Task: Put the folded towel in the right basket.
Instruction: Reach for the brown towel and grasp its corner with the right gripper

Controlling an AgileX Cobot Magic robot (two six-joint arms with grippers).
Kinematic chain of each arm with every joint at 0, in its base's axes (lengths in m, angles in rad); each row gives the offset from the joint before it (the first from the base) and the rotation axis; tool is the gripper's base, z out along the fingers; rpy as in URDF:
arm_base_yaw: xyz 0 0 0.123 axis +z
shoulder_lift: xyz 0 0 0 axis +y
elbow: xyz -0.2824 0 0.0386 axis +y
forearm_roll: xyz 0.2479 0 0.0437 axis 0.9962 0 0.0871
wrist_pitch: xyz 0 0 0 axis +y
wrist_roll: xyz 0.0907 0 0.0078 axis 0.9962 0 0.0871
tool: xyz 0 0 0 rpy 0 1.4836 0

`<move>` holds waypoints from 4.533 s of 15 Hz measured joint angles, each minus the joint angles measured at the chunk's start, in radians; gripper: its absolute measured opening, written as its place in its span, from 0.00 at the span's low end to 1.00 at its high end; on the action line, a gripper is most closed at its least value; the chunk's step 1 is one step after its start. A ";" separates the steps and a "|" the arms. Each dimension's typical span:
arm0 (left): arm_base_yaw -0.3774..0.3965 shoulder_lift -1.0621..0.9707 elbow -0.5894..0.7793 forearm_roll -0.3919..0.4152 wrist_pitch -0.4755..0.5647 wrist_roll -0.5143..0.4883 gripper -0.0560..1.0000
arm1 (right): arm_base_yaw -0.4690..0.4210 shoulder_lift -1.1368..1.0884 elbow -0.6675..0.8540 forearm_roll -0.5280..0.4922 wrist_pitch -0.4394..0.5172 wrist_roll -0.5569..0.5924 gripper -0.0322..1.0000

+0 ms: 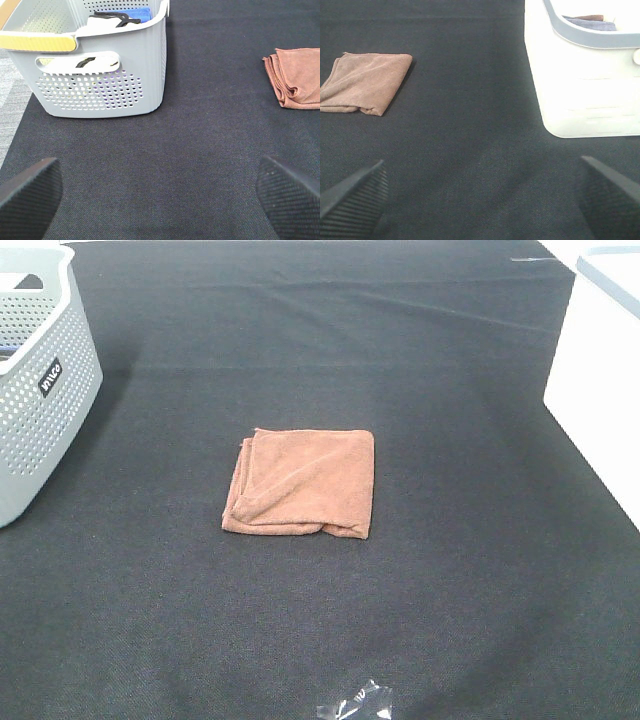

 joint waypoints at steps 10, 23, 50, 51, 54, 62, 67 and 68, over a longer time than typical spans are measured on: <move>0.000 0.000 0.000 0.000 0.000 0.000 0.98 | 0.000 0.007 0.000 0.000 0.000 0.001 0.97; -0.018 0.000 0.000 0.000 0.000 0.000 0.98 | 0.000 1.265 -0.711 0.323 0.148 -0.031 0.96; -0.018 0.000 0.000 0.000 0.000 0.000 0.98 | 0.245 2.250 -0.929 0.670 -0.324 -0.166 0.95; -0.018 0.000 0.000 0.000 0.000 0.000 0.98 | 0.250 2.256 -0.930 0.685 -0.327 -0.168 0.94; -0.018 0.000 0.000 0.000 0.000 0.000 0.98 | 0.319 2.299 -0.955 0.769 -0.358 -0.206 0.92; -0.018 0.000 0.000 0.000 0.000 0.000 0.98 | 0.454 2.391 -1.100 0.836 -0.385 -0.246 0.66; -0.018 0.000 0.000 0.008 0.000 0.000 0.98 | 0.454 2.404 -1.099 0.830 -0.397 -0.247 0.29; -0.018 0.000 0.000 0.008 0.000 0.000 0.98 | 0.454 2.404 -1.099 0.830 -0.397 -0.252 0.29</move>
